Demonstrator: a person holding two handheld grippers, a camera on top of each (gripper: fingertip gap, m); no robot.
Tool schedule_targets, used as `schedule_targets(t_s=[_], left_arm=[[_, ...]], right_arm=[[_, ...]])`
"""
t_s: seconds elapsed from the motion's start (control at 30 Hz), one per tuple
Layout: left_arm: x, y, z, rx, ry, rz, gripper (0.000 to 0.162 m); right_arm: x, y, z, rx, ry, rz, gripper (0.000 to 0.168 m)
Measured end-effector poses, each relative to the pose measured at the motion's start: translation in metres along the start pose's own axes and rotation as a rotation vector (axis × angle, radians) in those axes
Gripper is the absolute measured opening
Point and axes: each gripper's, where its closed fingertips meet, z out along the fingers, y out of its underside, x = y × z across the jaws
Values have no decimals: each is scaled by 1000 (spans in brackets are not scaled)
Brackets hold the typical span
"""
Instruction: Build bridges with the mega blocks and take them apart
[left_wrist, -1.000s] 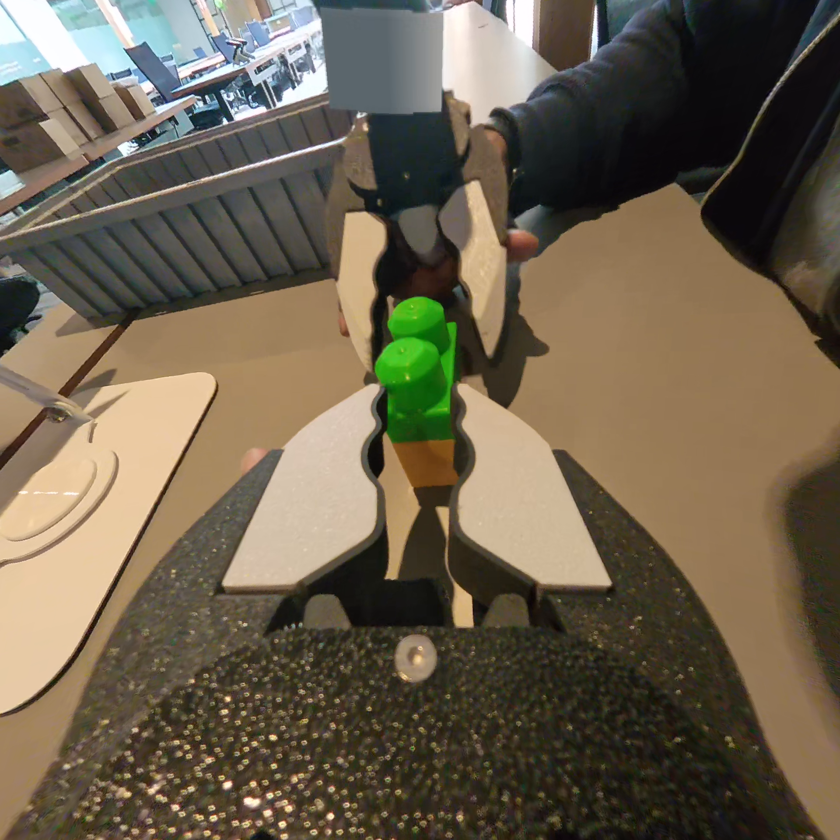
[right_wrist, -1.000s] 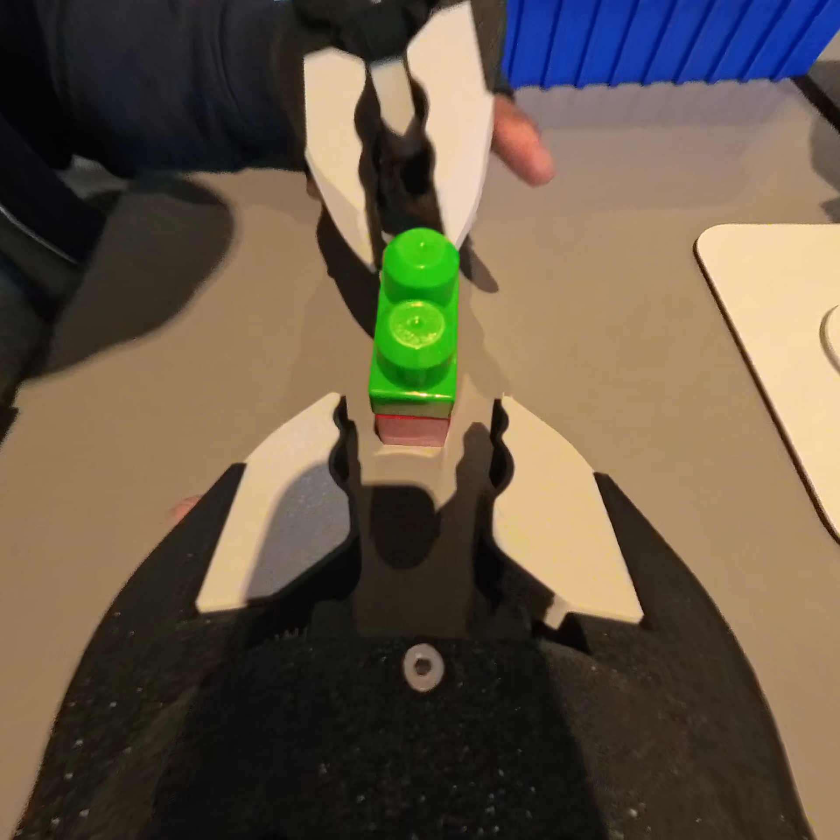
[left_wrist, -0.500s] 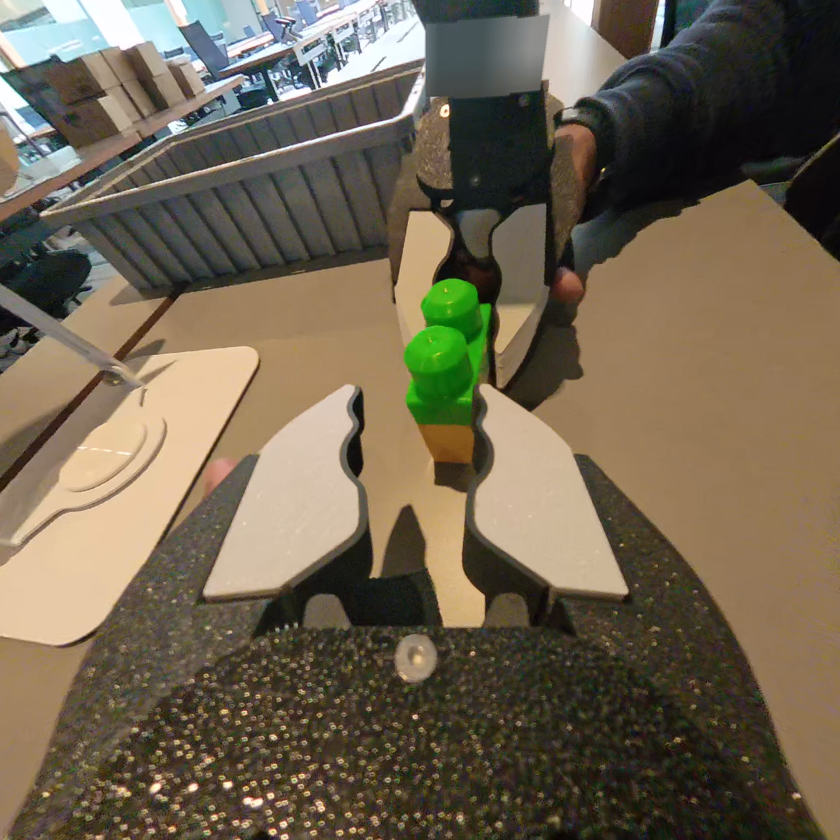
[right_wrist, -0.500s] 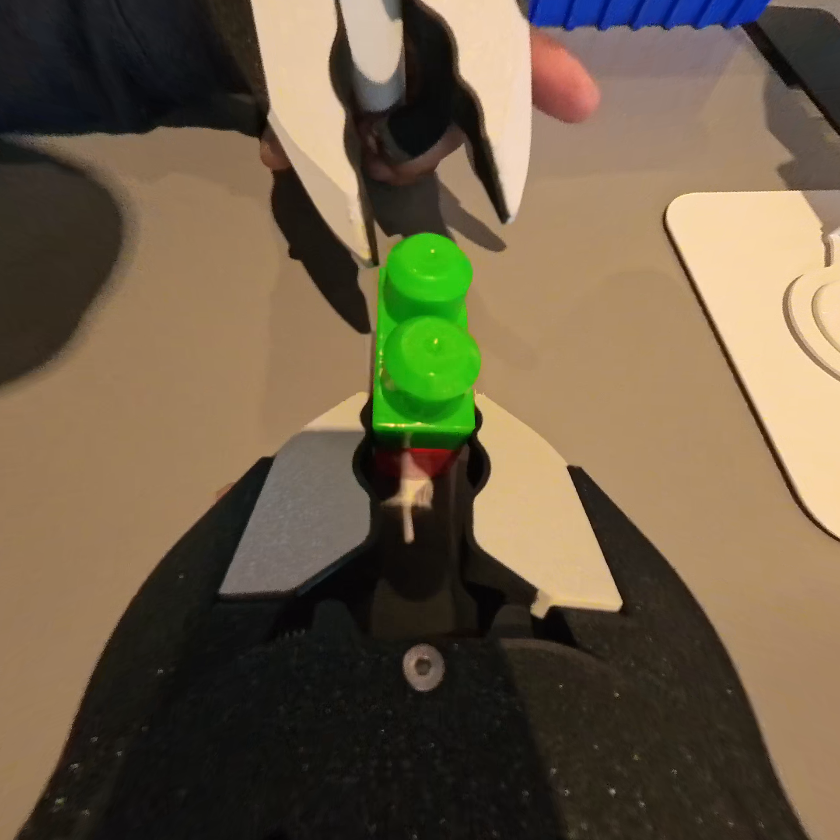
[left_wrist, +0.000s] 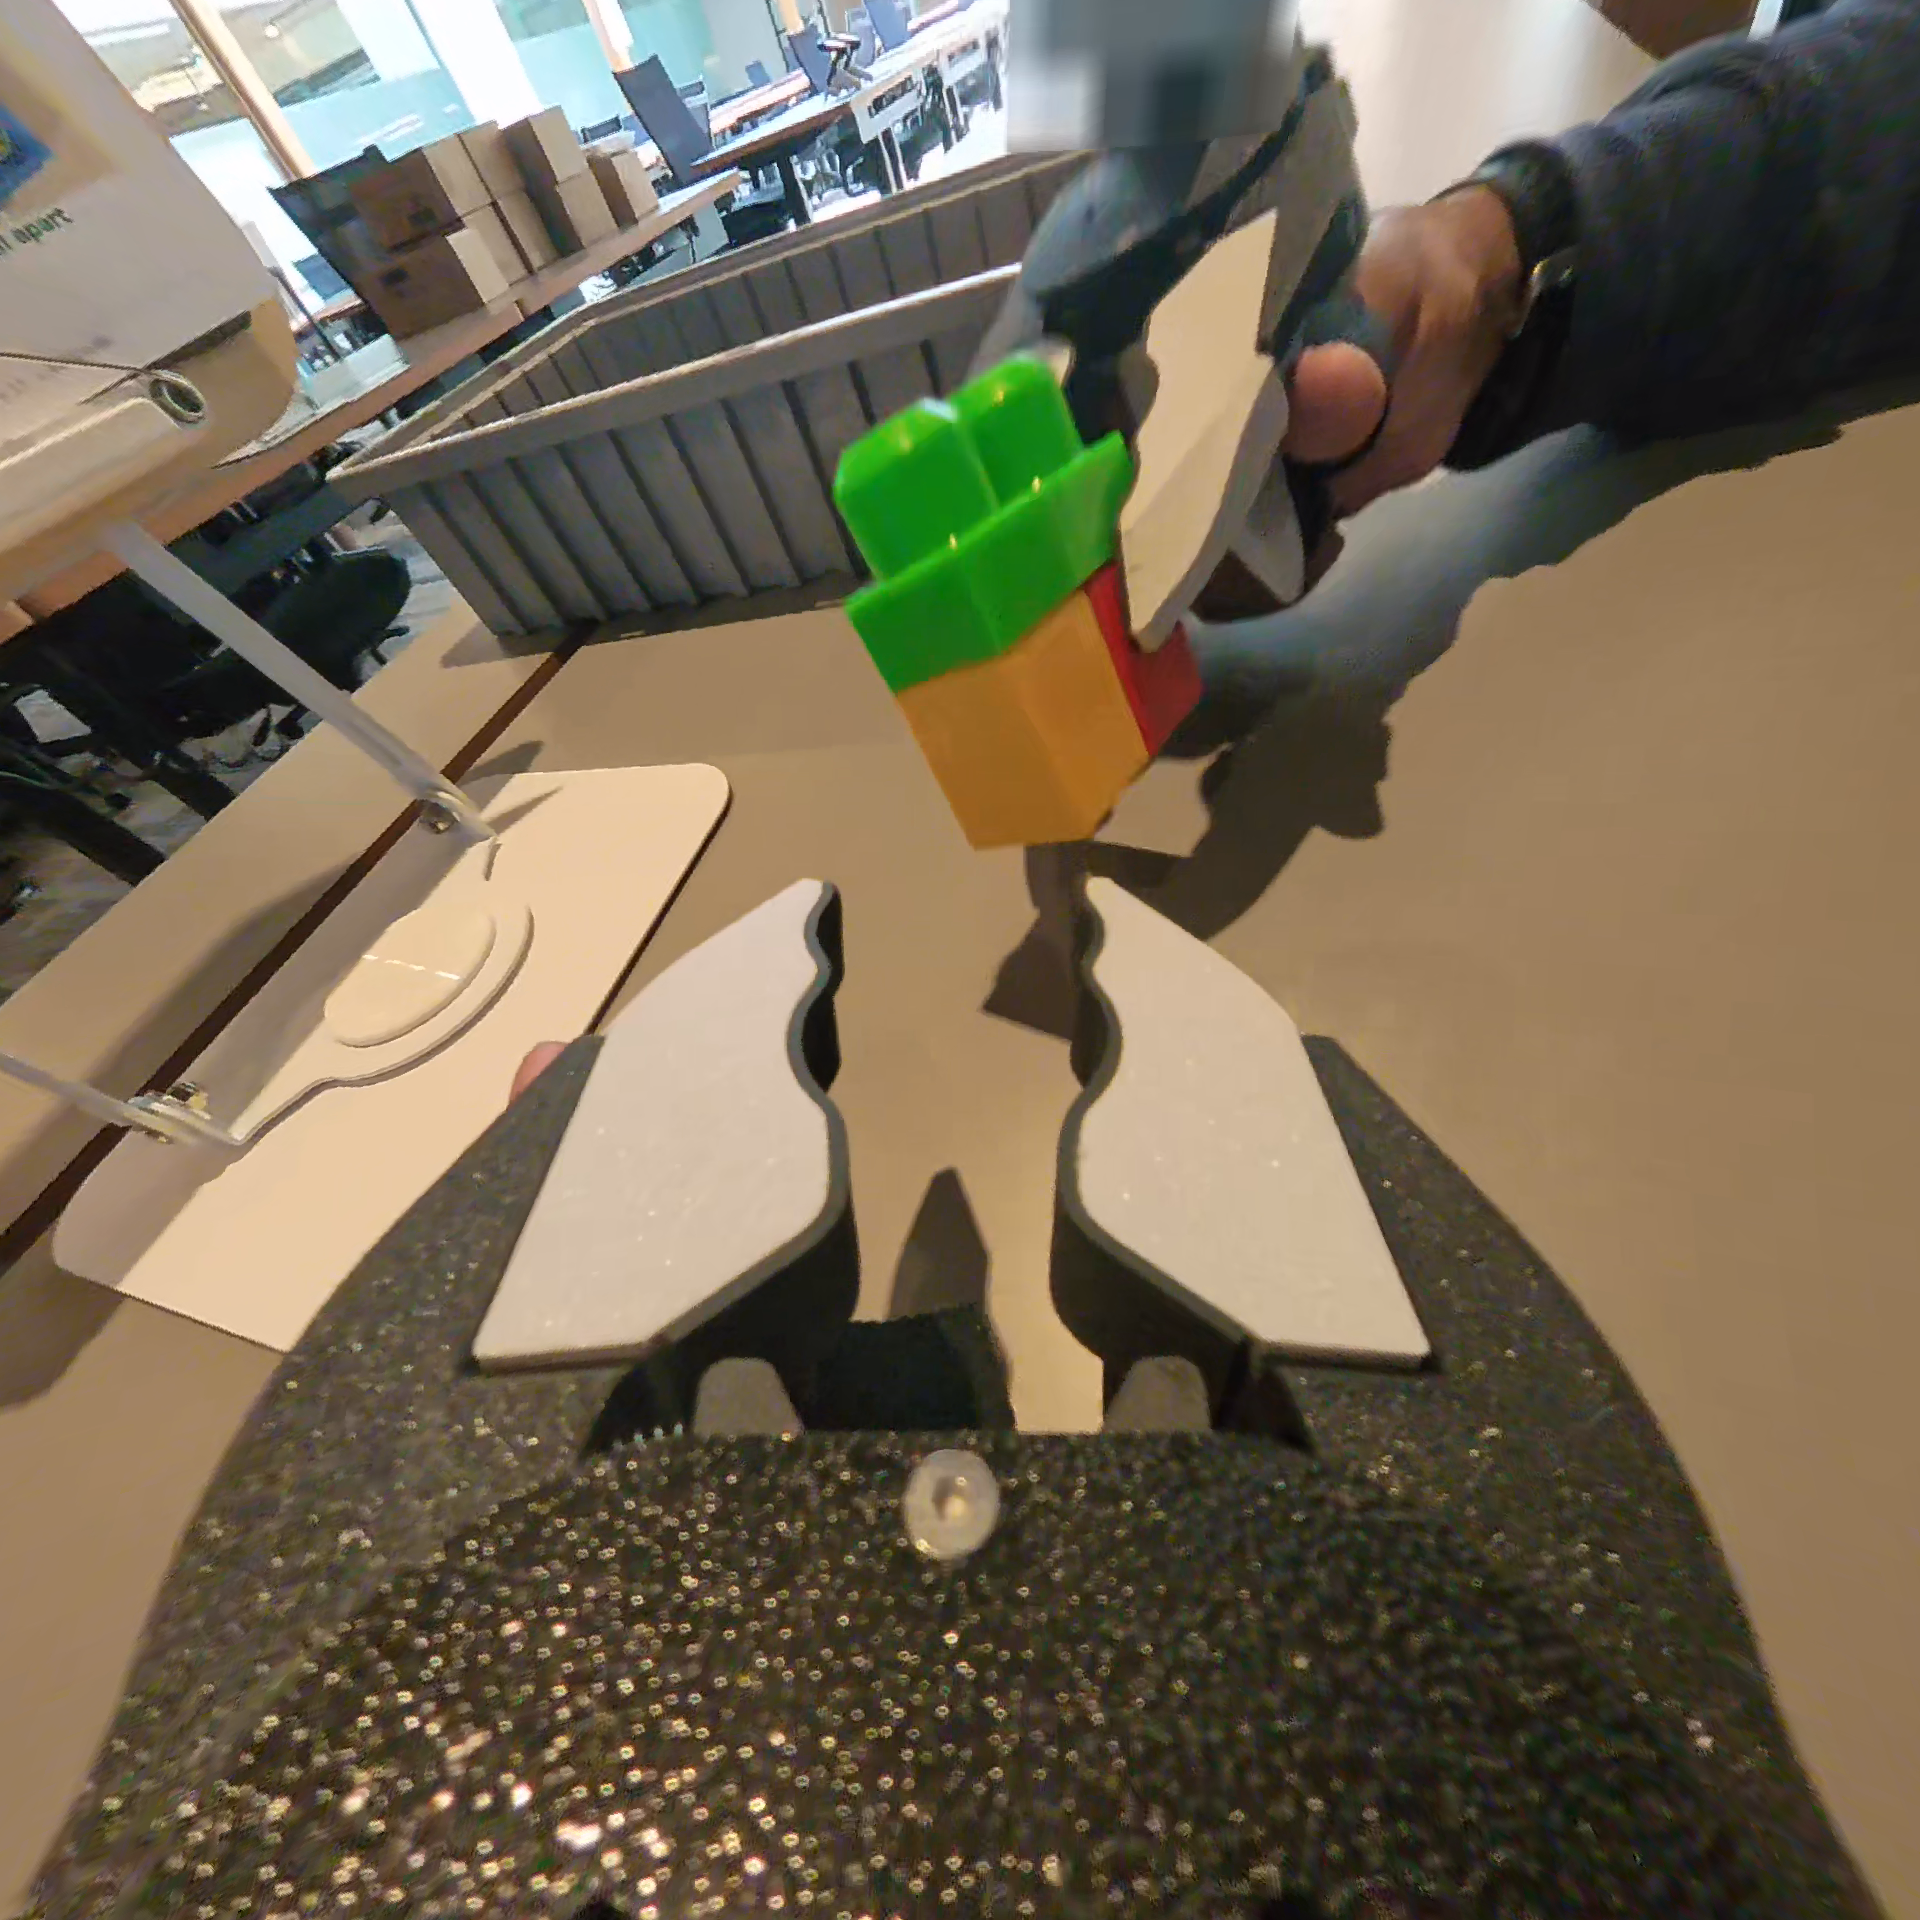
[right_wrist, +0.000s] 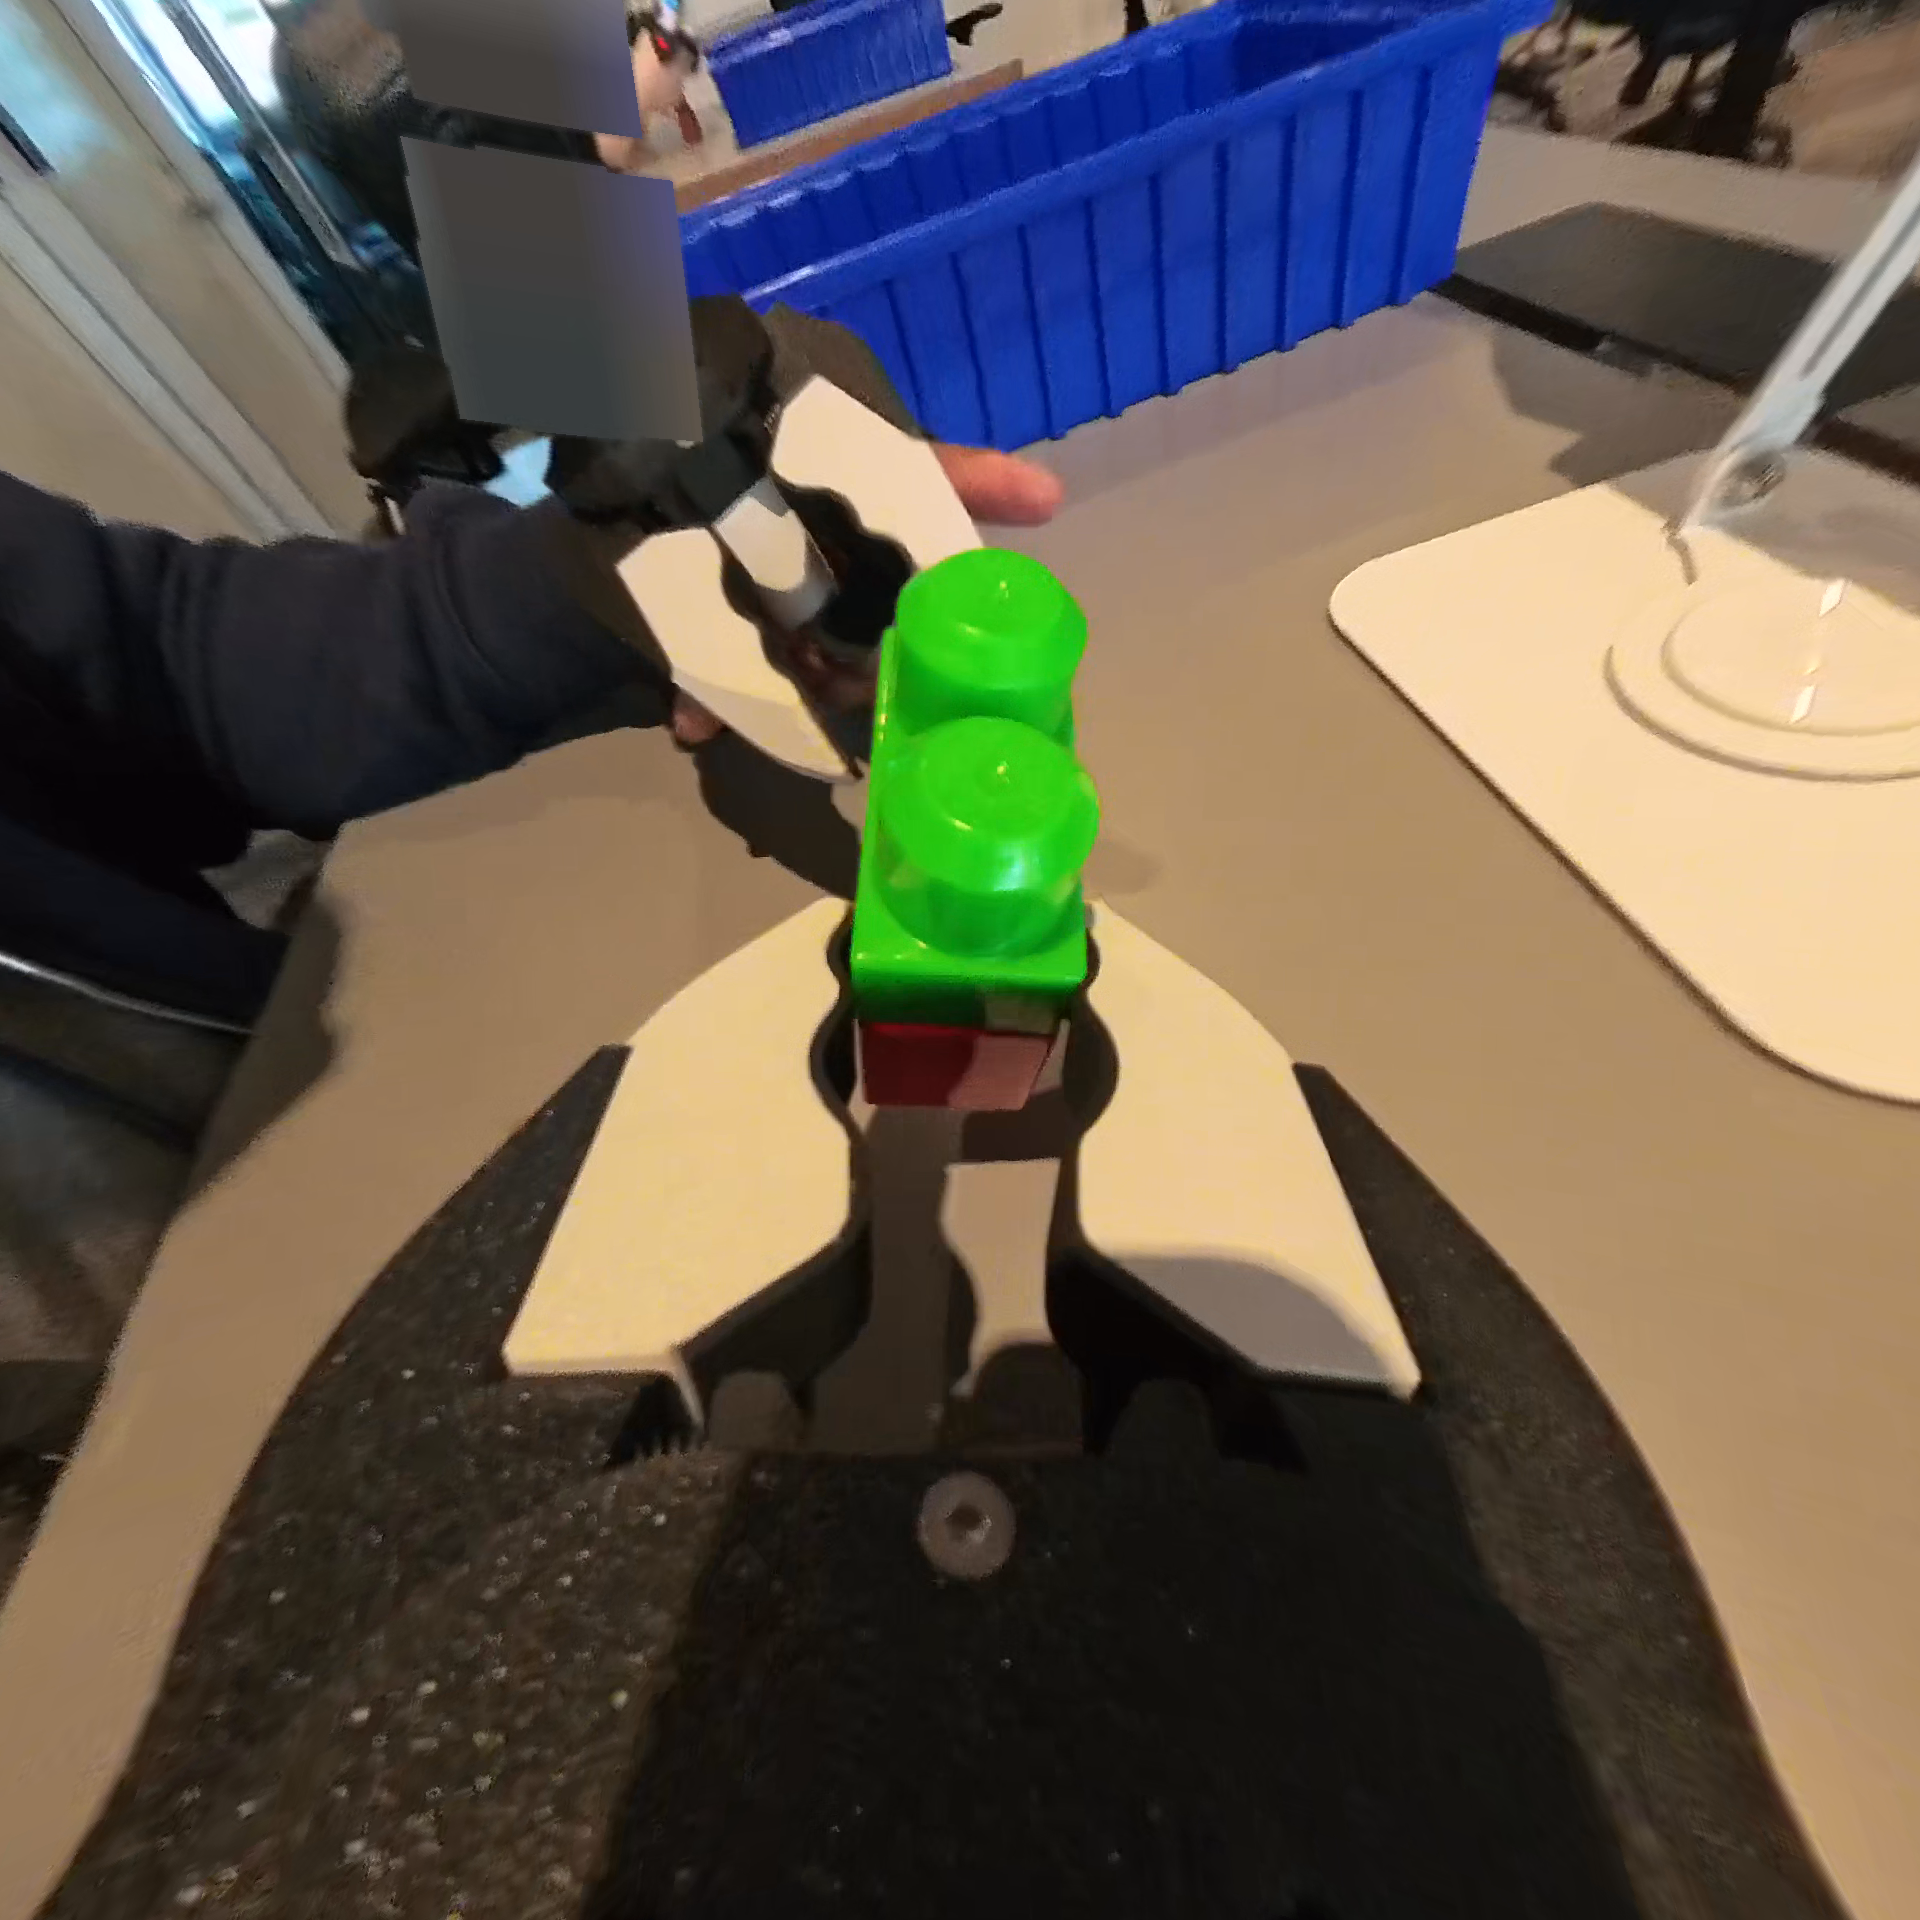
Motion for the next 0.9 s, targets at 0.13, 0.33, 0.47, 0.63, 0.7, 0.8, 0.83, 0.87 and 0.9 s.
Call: schedule_targets(t_s=[0.13,0.33,0.47,0.63,0.7,0.8,0.83,0.87,0.9], left_arm=[[1,4,2,-33,-27,38,40],[6,6,5,-60,-51,94,40],[11,11,9,-101,-50,128,39],[12,18,14,-157,-66,177,39],[11,18,13,-155,-76,180,39],[7,19,11,-157,-97,177,39],[6,19,10,-158,-103,175,39],[5,20,9,-157,-107,172,39],[4,20,9,-156,-109,169,38]], right_arm=[[3,-37,-28,32,138,-147,37],[92,-98,-180,-42,685,-283,37],[206,-76,-277,-349,982,-202,37],[330,-23,-325,-723,1118,-138,37],[364,-4,-330,-861,1150,-148,38],[398,19,-339,-1056,1200,-183,38],[405,28,-340,-1102,1202,-178,38],[410,36,-341,-1139,1200,-161,38],[413,43,-341,-1163,1192,-137,39]])
